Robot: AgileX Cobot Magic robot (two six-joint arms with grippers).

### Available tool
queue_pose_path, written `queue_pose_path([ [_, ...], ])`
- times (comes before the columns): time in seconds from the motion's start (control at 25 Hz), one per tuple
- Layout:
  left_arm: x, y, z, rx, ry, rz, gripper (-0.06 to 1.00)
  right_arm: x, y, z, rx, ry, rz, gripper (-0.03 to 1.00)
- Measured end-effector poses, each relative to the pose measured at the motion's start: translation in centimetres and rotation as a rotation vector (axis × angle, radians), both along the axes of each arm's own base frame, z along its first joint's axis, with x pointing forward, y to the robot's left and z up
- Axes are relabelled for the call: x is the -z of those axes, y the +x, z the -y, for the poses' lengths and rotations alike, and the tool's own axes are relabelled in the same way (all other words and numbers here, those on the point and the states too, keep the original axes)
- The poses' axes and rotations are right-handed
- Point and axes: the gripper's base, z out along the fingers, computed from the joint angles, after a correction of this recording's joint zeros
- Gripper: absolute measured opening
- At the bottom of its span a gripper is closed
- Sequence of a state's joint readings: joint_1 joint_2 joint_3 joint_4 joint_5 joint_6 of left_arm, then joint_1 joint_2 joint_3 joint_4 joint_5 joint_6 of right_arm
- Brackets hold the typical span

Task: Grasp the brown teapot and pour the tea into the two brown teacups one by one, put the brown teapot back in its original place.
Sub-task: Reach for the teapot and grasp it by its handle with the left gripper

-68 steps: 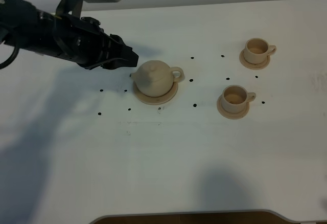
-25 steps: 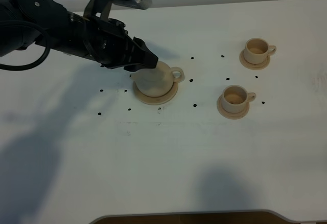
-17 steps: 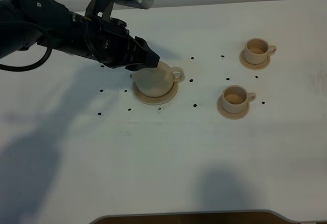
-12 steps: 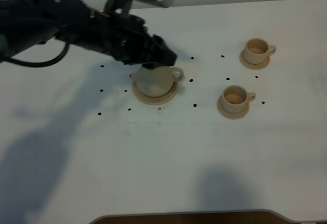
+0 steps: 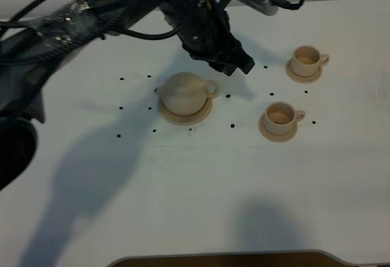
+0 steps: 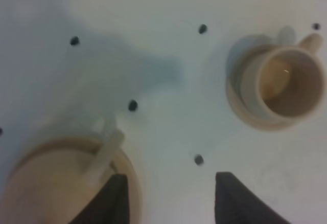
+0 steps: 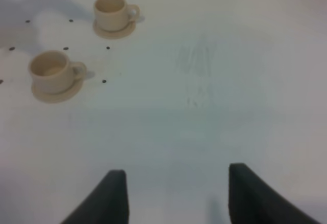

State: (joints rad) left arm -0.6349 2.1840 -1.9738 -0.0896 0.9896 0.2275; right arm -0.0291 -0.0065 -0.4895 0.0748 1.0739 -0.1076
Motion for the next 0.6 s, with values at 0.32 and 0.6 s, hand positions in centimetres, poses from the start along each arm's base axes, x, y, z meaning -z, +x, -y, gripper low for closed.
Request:
queue_pose_path([
  [0.32, 4.6, 1.5, 0.5, -0.028, 0.136, 0.012, 0.41, 0.0, 0.0, 0.0, 0.000, 0.000, 0.000, 0.44],
  [0.6, 6.8, 2.6, 1.1, -0.043, 0.117, 0.066, 0.41, 0.0, 0.0, 0.0, 0.000, 0.000, 0.000, 0.44],
])
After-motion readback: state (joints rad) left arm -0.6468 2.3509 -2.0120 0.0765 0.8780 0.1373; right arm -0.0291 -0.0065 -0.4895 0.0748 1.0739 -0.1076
